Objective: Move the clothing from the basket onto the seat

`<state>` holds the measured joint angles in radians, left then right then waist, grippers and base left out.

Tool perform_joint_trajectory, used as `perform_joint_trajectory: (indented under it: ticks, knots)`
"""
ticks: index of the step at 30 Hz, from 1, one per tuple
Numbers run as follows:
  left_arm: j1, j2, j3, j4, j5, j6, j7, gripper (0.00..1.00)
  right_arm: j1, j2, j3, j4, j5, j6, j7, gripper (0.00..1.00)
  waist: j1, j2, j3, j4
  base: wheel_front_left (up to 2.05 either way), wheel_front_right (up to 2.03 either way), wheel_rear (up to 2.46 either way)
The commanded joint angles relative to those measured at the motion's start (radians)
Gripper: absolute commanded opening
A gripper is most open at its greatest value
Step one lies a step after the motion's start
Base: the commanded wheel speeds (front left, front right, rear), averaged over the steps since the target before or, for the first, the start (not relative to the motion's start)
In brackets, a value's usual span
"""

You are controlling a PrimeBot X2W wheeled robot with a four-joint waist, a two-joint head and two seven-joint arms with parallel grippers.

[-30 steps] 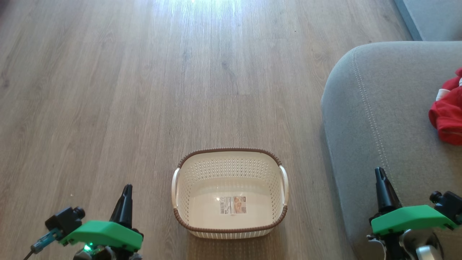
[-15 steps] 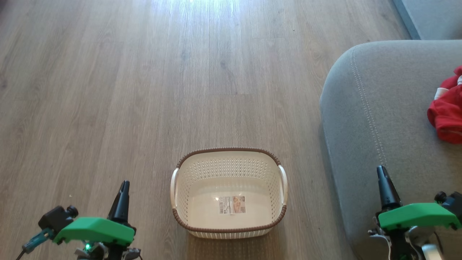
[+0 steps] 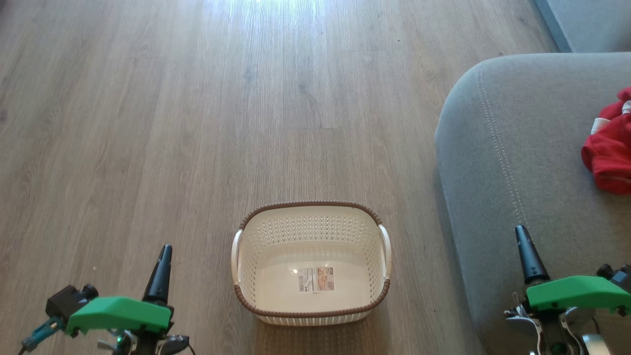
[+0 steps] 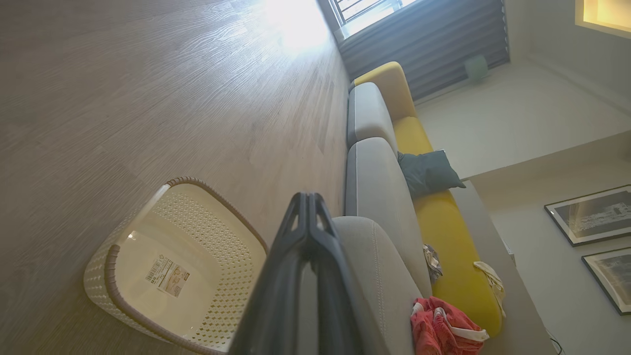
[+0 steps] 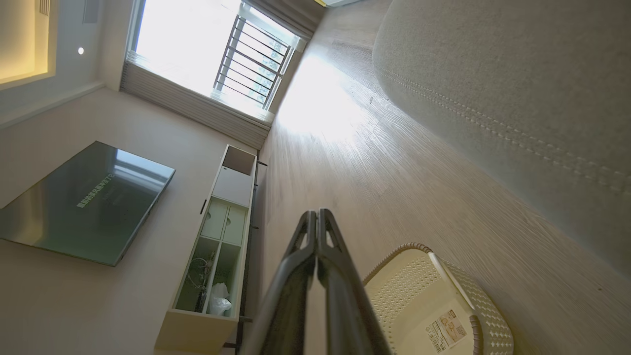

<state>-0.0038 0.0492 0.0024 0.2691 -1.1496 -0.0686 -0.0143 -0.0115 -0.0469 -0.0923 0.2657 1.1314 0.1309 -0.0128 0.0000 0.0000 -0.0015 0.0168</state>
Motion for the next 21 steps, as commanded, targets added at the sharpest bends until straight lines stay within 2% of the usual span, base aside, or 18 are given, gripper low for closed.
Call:
perform_joint_trajectory:
  ticks: [1,21]
  knots:
    - [-0.063,0.001,0.033,-0.029,-0.031,-0.011,0.01,0.0,-0.059,-0.005,0.008,-0.028,0.032,0.0,0.008,0.0,0.0,0.0,0.0,-0.001,0.0,0.0,0.0]
    - [-0.084,0.001,0.072,-0.026,-0.245,-0.037,0.069,0.0,-0.078,-0.005,-0.007,-0.024,0.255,0.0,0.067,0.0,0.0,0.0,0.002,-0.009,0.0,0.0,0.0]
